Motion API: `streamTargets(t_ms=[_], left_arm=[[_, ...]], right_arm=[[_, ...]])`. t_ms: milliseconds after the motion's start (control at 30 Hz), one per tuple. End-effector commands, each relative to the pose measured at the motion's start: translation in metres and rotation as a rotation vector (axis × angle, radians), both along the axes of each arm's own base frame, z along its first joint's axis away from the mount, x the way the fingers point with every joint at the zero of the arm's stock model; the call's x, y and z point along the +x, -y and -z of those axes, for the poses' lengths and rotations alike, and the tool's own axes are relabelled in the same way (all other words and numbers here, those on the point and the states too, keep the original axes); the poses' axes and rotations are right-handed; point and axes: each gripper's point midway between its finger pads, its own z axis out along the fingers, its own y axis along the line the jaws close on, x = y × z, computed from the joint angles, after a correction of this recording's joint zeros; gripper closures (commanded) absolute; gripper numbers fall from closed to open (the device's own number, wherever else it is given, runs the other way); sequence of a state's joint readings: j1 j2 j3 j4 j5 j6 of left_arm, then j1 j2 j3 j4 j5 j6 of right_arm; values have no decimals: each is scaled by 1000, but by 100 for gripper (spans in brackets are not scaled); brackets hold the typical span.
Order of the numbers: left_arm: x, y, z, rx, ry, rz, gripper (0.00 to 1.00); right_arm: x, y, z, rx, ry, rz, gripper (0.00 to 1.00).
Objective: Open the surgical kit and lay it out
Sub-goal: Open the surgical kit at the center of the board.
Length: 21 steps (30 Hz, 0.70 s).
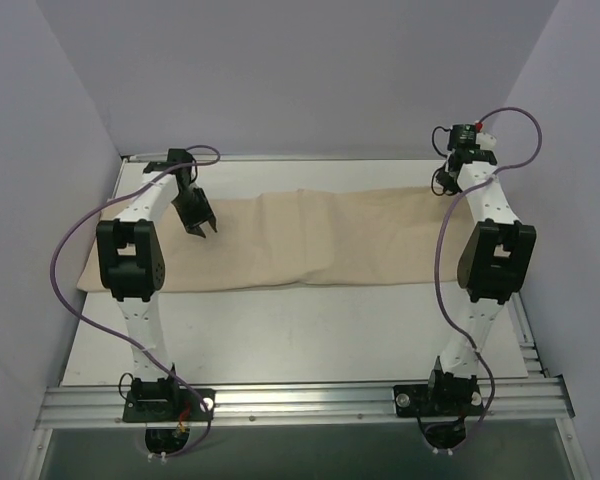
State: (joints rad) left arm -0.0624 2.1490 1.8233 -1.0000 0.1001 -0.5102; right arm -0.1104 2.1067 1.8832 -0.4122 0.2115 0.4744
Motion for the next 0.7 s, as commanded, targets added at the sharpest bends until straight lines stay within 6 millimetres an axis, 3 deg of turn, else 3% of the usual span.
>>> streamTargets(t_ms=[0, 67, 100, 233, 300, 333, 533, 567, 667], left_arm=[[3, 8, -38, -78, 71, -25, 54], [4, 16, -42, -121, 81, -30, 52], [4, 18, -43, -138, 80, -40, 50], [0, 28, -44, -198, 61, -52, 48], [-1, 28, -44, -200, 52, -57, 48], [-1, 28, -45, -202, 53, -58, 48], [-2, 29, -43, -209, 36, -77, 48], [-1, 31, -42, -218, 35, -79, 46], [8, 37, -45, -248, 57, -81, 42]], right_arm=[[-65, -13, -8, 49, -116, -13, 100], [-93, -26, 2, 110, -160, -27, 100], [-121, -32, 13, 130, -204, -28, 100], [-203, -26, 41, 127, -345, 37, 100], [-226, -21, 47, 140, -368, 54, 100], [-243, -18, 60, 150, -409, 74, 100], [-280, -11, 95, 173, -565, 129, 100], [-280, -9, 98, 178, -573, 133, 100], [-252, -19, 101, 243, -513, 44, 100]])
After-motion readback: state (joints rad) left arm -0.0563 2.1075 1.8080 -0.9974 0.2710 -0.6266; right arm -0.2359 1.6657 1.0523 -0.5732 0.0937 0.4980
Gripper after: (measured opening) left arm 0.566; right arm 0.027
